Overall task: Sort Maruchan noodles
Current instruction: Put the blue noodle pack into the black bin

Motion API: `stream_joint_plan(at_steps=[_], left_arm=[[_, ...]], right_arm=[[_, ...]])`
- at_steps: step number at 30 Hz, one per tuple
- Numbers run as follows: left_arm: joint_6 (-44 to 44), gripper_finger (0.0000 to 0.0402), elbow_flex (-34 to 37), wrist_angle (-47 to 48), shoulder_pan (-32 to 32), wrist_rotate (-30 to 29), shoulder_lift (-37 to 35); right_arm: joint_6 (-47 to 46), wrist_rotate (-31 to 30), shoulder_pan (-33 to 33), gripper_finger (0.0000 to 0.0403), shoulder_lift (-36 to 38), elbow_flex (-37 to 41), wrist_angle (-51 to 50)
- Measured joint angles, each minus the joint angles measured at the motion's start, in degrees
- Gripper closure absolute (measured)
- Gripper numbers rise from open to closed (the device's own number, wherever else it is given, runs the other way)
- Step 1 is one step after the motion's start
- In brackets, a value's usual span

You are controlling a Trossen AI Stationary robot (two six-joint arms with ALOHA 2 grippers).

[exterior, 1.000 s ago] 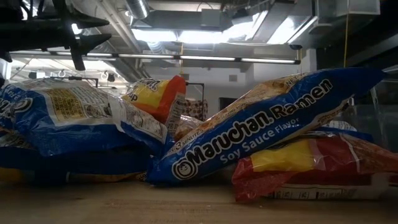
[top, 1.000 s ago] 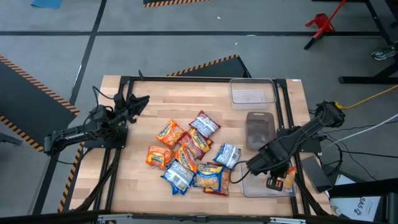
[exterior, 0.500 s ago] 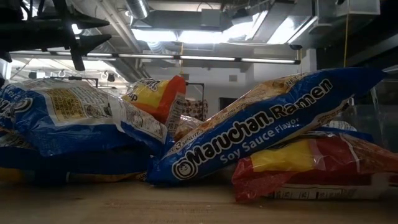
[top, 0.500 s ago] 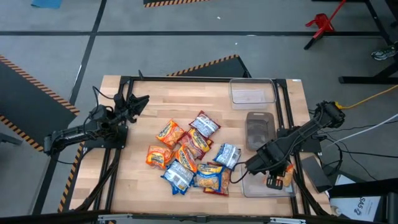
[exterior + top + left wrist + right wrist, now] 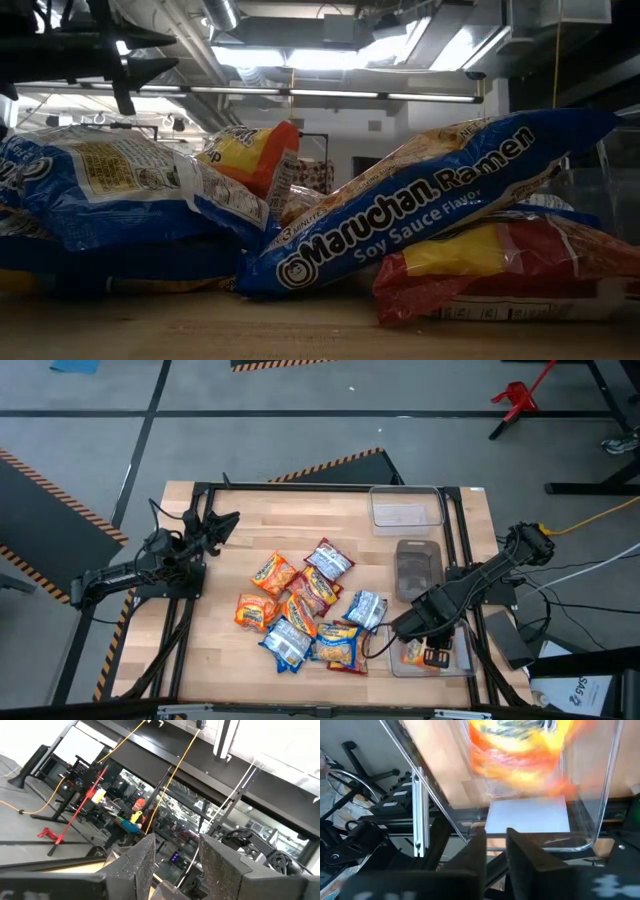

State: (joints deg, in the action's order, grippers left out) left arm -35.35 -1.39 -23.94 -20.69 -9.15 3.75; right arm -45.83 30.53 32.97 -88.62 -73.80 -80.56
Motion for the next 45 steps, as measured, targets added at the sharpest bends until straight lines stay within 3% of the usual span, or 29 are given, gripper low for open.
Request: stream_joint_plan(at_steps=[6,11,19,31,36,45], left_arm=[[-0.05,0.0255,0.02,2.82,0.00,-1.87,0.00],[-0.07,0.0255,0.02,3.96,-0.02,-2.45,0.00],[-0.41,0.0255,0.02,3.93,-0.02,-2.73,0.00],[-1.26,0.0255,0.02,3.80,-0.02,-3.67,0.00],[-2.37,0.0255,0.02,3.76,0.01,-3.30,0.00],[-4.83,0.0255,0.02,3.74,0.00,-2.03,0.00]], right_arm=[[-0.21,-0.34,0.00,0.0256,0.02,0.00,-0.02],[-0.30,-1.05,0.00,0.0217,0.02,0.00,-0.02],[-1.49,-1.00,0.00,0.0209,0.02,-1.16,0.14],[-2.71,-3.69,-1.24,0.0208,0.04,-12.67,-0.66],[-3.74,-10.93,-6.58,0.0207,0.09,-18.75,1.28],[4.24,-32.87,-16.75,0.0207,0.08,-23.86,10.50]])
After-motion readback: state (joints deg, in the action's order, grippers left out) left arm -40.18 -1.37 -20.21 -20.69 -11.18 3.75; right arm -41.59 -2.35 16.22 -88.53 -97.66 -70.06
